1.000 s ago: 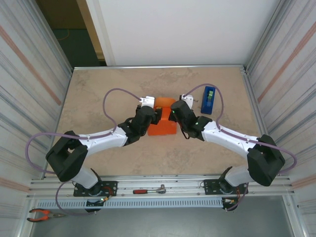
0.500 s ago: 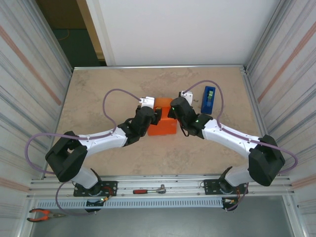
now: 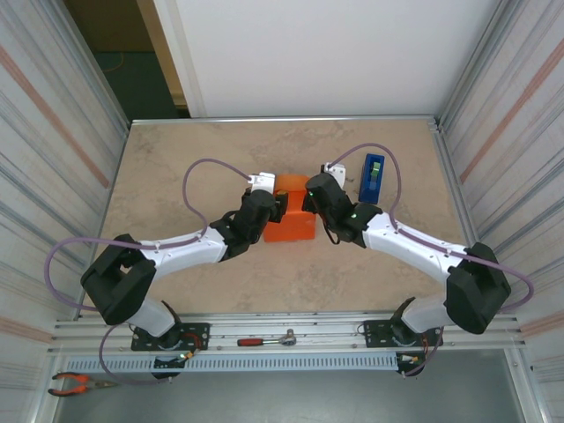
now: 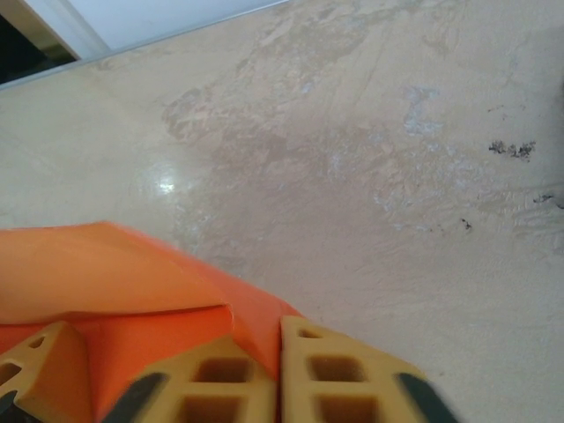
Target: Wrap the gift box in paper
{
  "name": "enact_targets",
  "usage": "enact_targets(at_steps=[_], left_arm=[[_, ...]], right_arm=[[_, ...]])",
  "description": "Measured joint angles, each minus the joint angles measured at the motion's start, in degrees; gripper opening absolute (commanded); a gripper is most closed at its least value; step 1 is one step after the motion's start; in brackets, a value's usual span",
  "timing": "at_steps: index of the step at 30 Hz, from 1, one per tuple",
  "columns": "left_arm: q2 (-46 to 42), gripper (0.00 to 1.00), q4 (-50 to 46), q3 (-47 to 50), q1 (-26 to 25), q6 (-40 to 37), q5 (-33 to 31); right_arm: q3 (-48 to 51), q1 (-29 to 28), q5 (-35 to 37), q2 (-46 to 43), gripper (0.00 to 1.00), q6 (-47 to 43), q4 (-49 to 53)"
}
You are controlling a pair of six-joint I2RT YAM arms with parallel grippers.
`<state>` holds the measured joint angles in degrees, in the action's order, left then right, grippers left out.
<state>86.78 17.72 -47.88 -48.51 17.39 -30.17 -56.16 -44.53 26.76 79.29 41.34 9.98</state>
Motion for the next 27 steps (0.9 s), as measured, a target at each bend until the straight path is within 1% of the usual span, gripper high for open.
enact_targets(at_steps=[1,2,3,4,5,6,7,8,9,12,13,14,15,16,17,18,19,20,21,22,25,26,27], left_arm=[[0.00,0.60,0.00,0.02,0.00,0.00,0.00],[0.00,0.60,0.00,0.00,0.00,0.00,-0.02],[0.00,0.60,0.00,0.00,0.00,0.00,0.00],[0.00,0.60,0.00,0.02,0.00,0.00,0.02],[0.00,0.60,0.00,0.00,0.00,0.00,0.00],[0.00,0.60,-0.02,0.00,0.00,0.00,0.00],[0.00,0.59,-0.02,0.00,0.00,0.00,0.00],[0.00,0.59,0.00,0.00,0.00,0.00,0.00],[0.00,0.59,-0.02,0.00,0.00,0.00,0.00],[0.00,0.59,-0.02,0.02,0.00,0.00,0.00],[0.00,0.59,-0.04,0.00,0.00,0.00,0.00],[0.00,0.59,-0.04,0.00,0.00,0.00,0.00],[0.00,0.59,-0.04,0.00,0.00,0.00,0.00],[0.00,0.59,-0.04,0.02,0.00,0.00,0.02],[0.00,0.59,-0.04,0.00,0.00,0.00,0.02],[0.00,0.59,-0.04,0.00,0.00,0.00,0.02],[0.00,0.58,-0.04,0.00,0.00,0.00,0.00],[0.00,0.59,-0.04,0.00,0.00,0.00,0.00],[0.00,0.58,-0.04,0.00,0.00,0.00,0.00],[0.00,0.59,-0.04,0.00,0.00,0.00,0.00],[0.00,0.58,-0.04,0.00,0.00,0.00,-0.02],[0.00,0.58,-0.04,0.00,0.00,0.00,-0.02],[0.00,0.58,-0.04,0.00,0.00,0.00,-0.04]], right_arm=[[0.00,0.09,-0.04,-0.31,0.79,-0.02,0.00],[0.00,0.26,-0.11,-0.72,0.81,-0.02,0.02],[0.00,0.33,-0.20,-1.07,0.82,-0.02,0.02],[0.00,0.48,-0.22,-1.49,0.79,-0.02,0.04],[-0.02,0.66,-0.28,-1.84,0.75,-0.20,0.13],[-0.11,0.81,-0.55,-2.01,0.69,-0.22,0.28],[-0.15,1.05,-0.90,-2.16,0.47,-0.28,0.35],[-0.22,1.25,-1.14,-2.21,0.17,-0.50,0.46],[-0.22,1.49,-1.42,-2.25,0.00,-0.72,0.44],[-0.22,1.95,-2.43,-2.29,0.00,-1.07,0.46],[-0.22,2.19,-2.84,-2.32,0.03,-1.09,0.39],[-0.26,2.23,-3.17,-2.32,0.35,-1.16,0.39],[-0.35,2.34,-3.67,-2.32,0.65,-1.27,0.39],[-0.48,2.51,-4.20,-2.32,0.82,-1.38,0.42],[-0.68,2.62,-4.52,-2.32,0.86,-1.44,0.50],[-0.96,2.69,-4.61,-2.32,0.85,-1.49,0.63],[-1.36,2.69,-4.79,-2.32,0.75,-1.51,0.74],[-1.73,2.78,-5.03,-2.32,0.44,-1.75,0.74],[-1.99,2.91,-5.38,-2.32,0.07,-1.90,0.74],[-2.19,2.95,-5.79,-2.32,0.00,-1.99,0.63],[-2.25,3.08,-6.58,-2.32,0.00,-2.01,0.48],[-2.25,3.19,-6.91,-2.32,0.04,-1.97,0.50],[-2.25,3.32,-7.23,-2.32,0.36,-2.10,0.48]])
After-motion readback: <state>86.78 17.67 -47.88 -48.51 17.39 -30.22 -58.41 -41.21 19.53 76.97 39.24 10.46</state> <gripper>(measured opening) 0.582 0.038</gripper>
